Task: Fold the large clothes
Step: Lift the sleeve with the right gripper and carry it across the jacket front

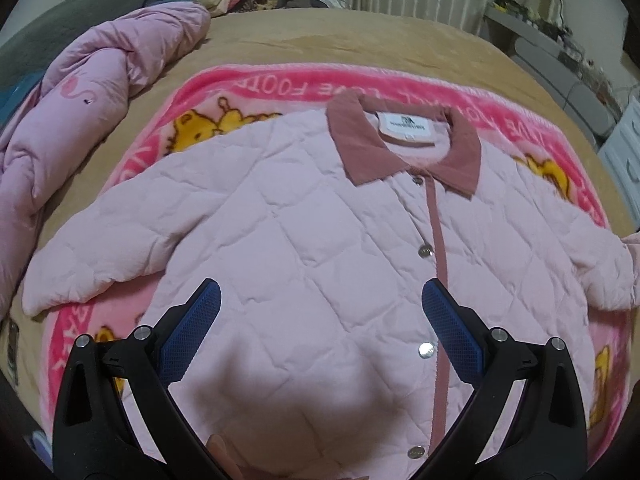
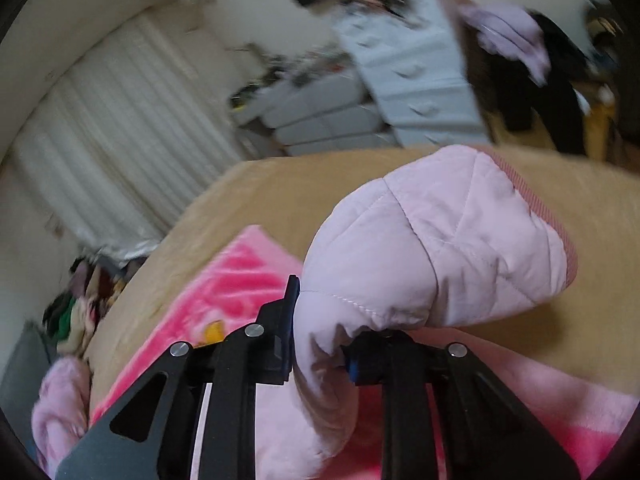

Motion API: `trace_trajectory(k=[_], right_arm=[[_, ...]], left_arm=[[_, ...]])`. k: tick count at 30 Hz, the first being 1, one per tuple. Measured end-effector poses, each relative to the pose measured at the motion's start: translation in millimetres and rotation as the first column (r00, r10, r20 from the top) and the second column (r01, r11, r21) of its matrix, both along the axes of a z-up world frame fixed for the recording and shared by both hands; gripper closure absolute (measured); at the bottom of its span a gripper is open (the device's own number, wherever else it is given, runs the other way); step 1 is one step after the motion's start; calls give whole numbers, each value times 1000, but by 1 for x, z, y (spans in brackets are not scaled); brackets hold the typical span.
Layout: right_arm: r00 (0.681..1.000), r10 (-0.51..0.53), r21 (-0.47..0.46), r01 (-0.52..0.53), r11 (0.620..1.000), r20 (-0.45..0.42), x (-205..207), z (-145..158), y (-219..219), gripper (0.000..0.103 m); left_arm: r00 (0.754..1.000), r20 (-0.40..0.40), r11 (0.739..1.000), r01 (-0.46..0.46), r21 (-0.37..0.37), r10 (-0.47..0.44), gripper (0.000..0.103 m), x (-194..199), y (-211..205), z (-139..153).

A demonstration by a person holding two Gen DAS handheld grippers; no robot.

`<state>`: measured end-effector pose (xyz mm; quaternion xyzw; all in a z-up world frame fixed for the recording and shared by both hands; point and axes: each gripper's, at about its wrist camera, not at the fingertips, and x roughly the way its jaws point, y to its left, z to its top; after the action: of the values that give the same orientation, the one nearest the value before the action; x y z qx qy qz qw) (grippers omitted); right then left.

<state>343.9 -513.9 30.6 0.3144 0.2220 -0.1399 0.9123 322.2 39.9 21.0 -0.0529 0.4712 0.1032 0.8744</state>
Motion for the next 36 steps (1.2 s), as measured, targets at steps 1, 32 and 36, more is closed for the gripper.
trace_trajectory(k=[1,32,36], right_arm=[[1000,16,-10,-16,1000,9,3,8,5,85],[879,475,-329,-458,826,-32,70,70,314,85],[850,524,-351,-509,786,-61,72,53,360,85]], left_arm=[[1000,6,1000,-6,-3,6,9,-1,3,2],[993,116,979,-6,-202,30,9,-30,104,-7],[992,118,971,-19,-239,49,9,-35,115,-20]])
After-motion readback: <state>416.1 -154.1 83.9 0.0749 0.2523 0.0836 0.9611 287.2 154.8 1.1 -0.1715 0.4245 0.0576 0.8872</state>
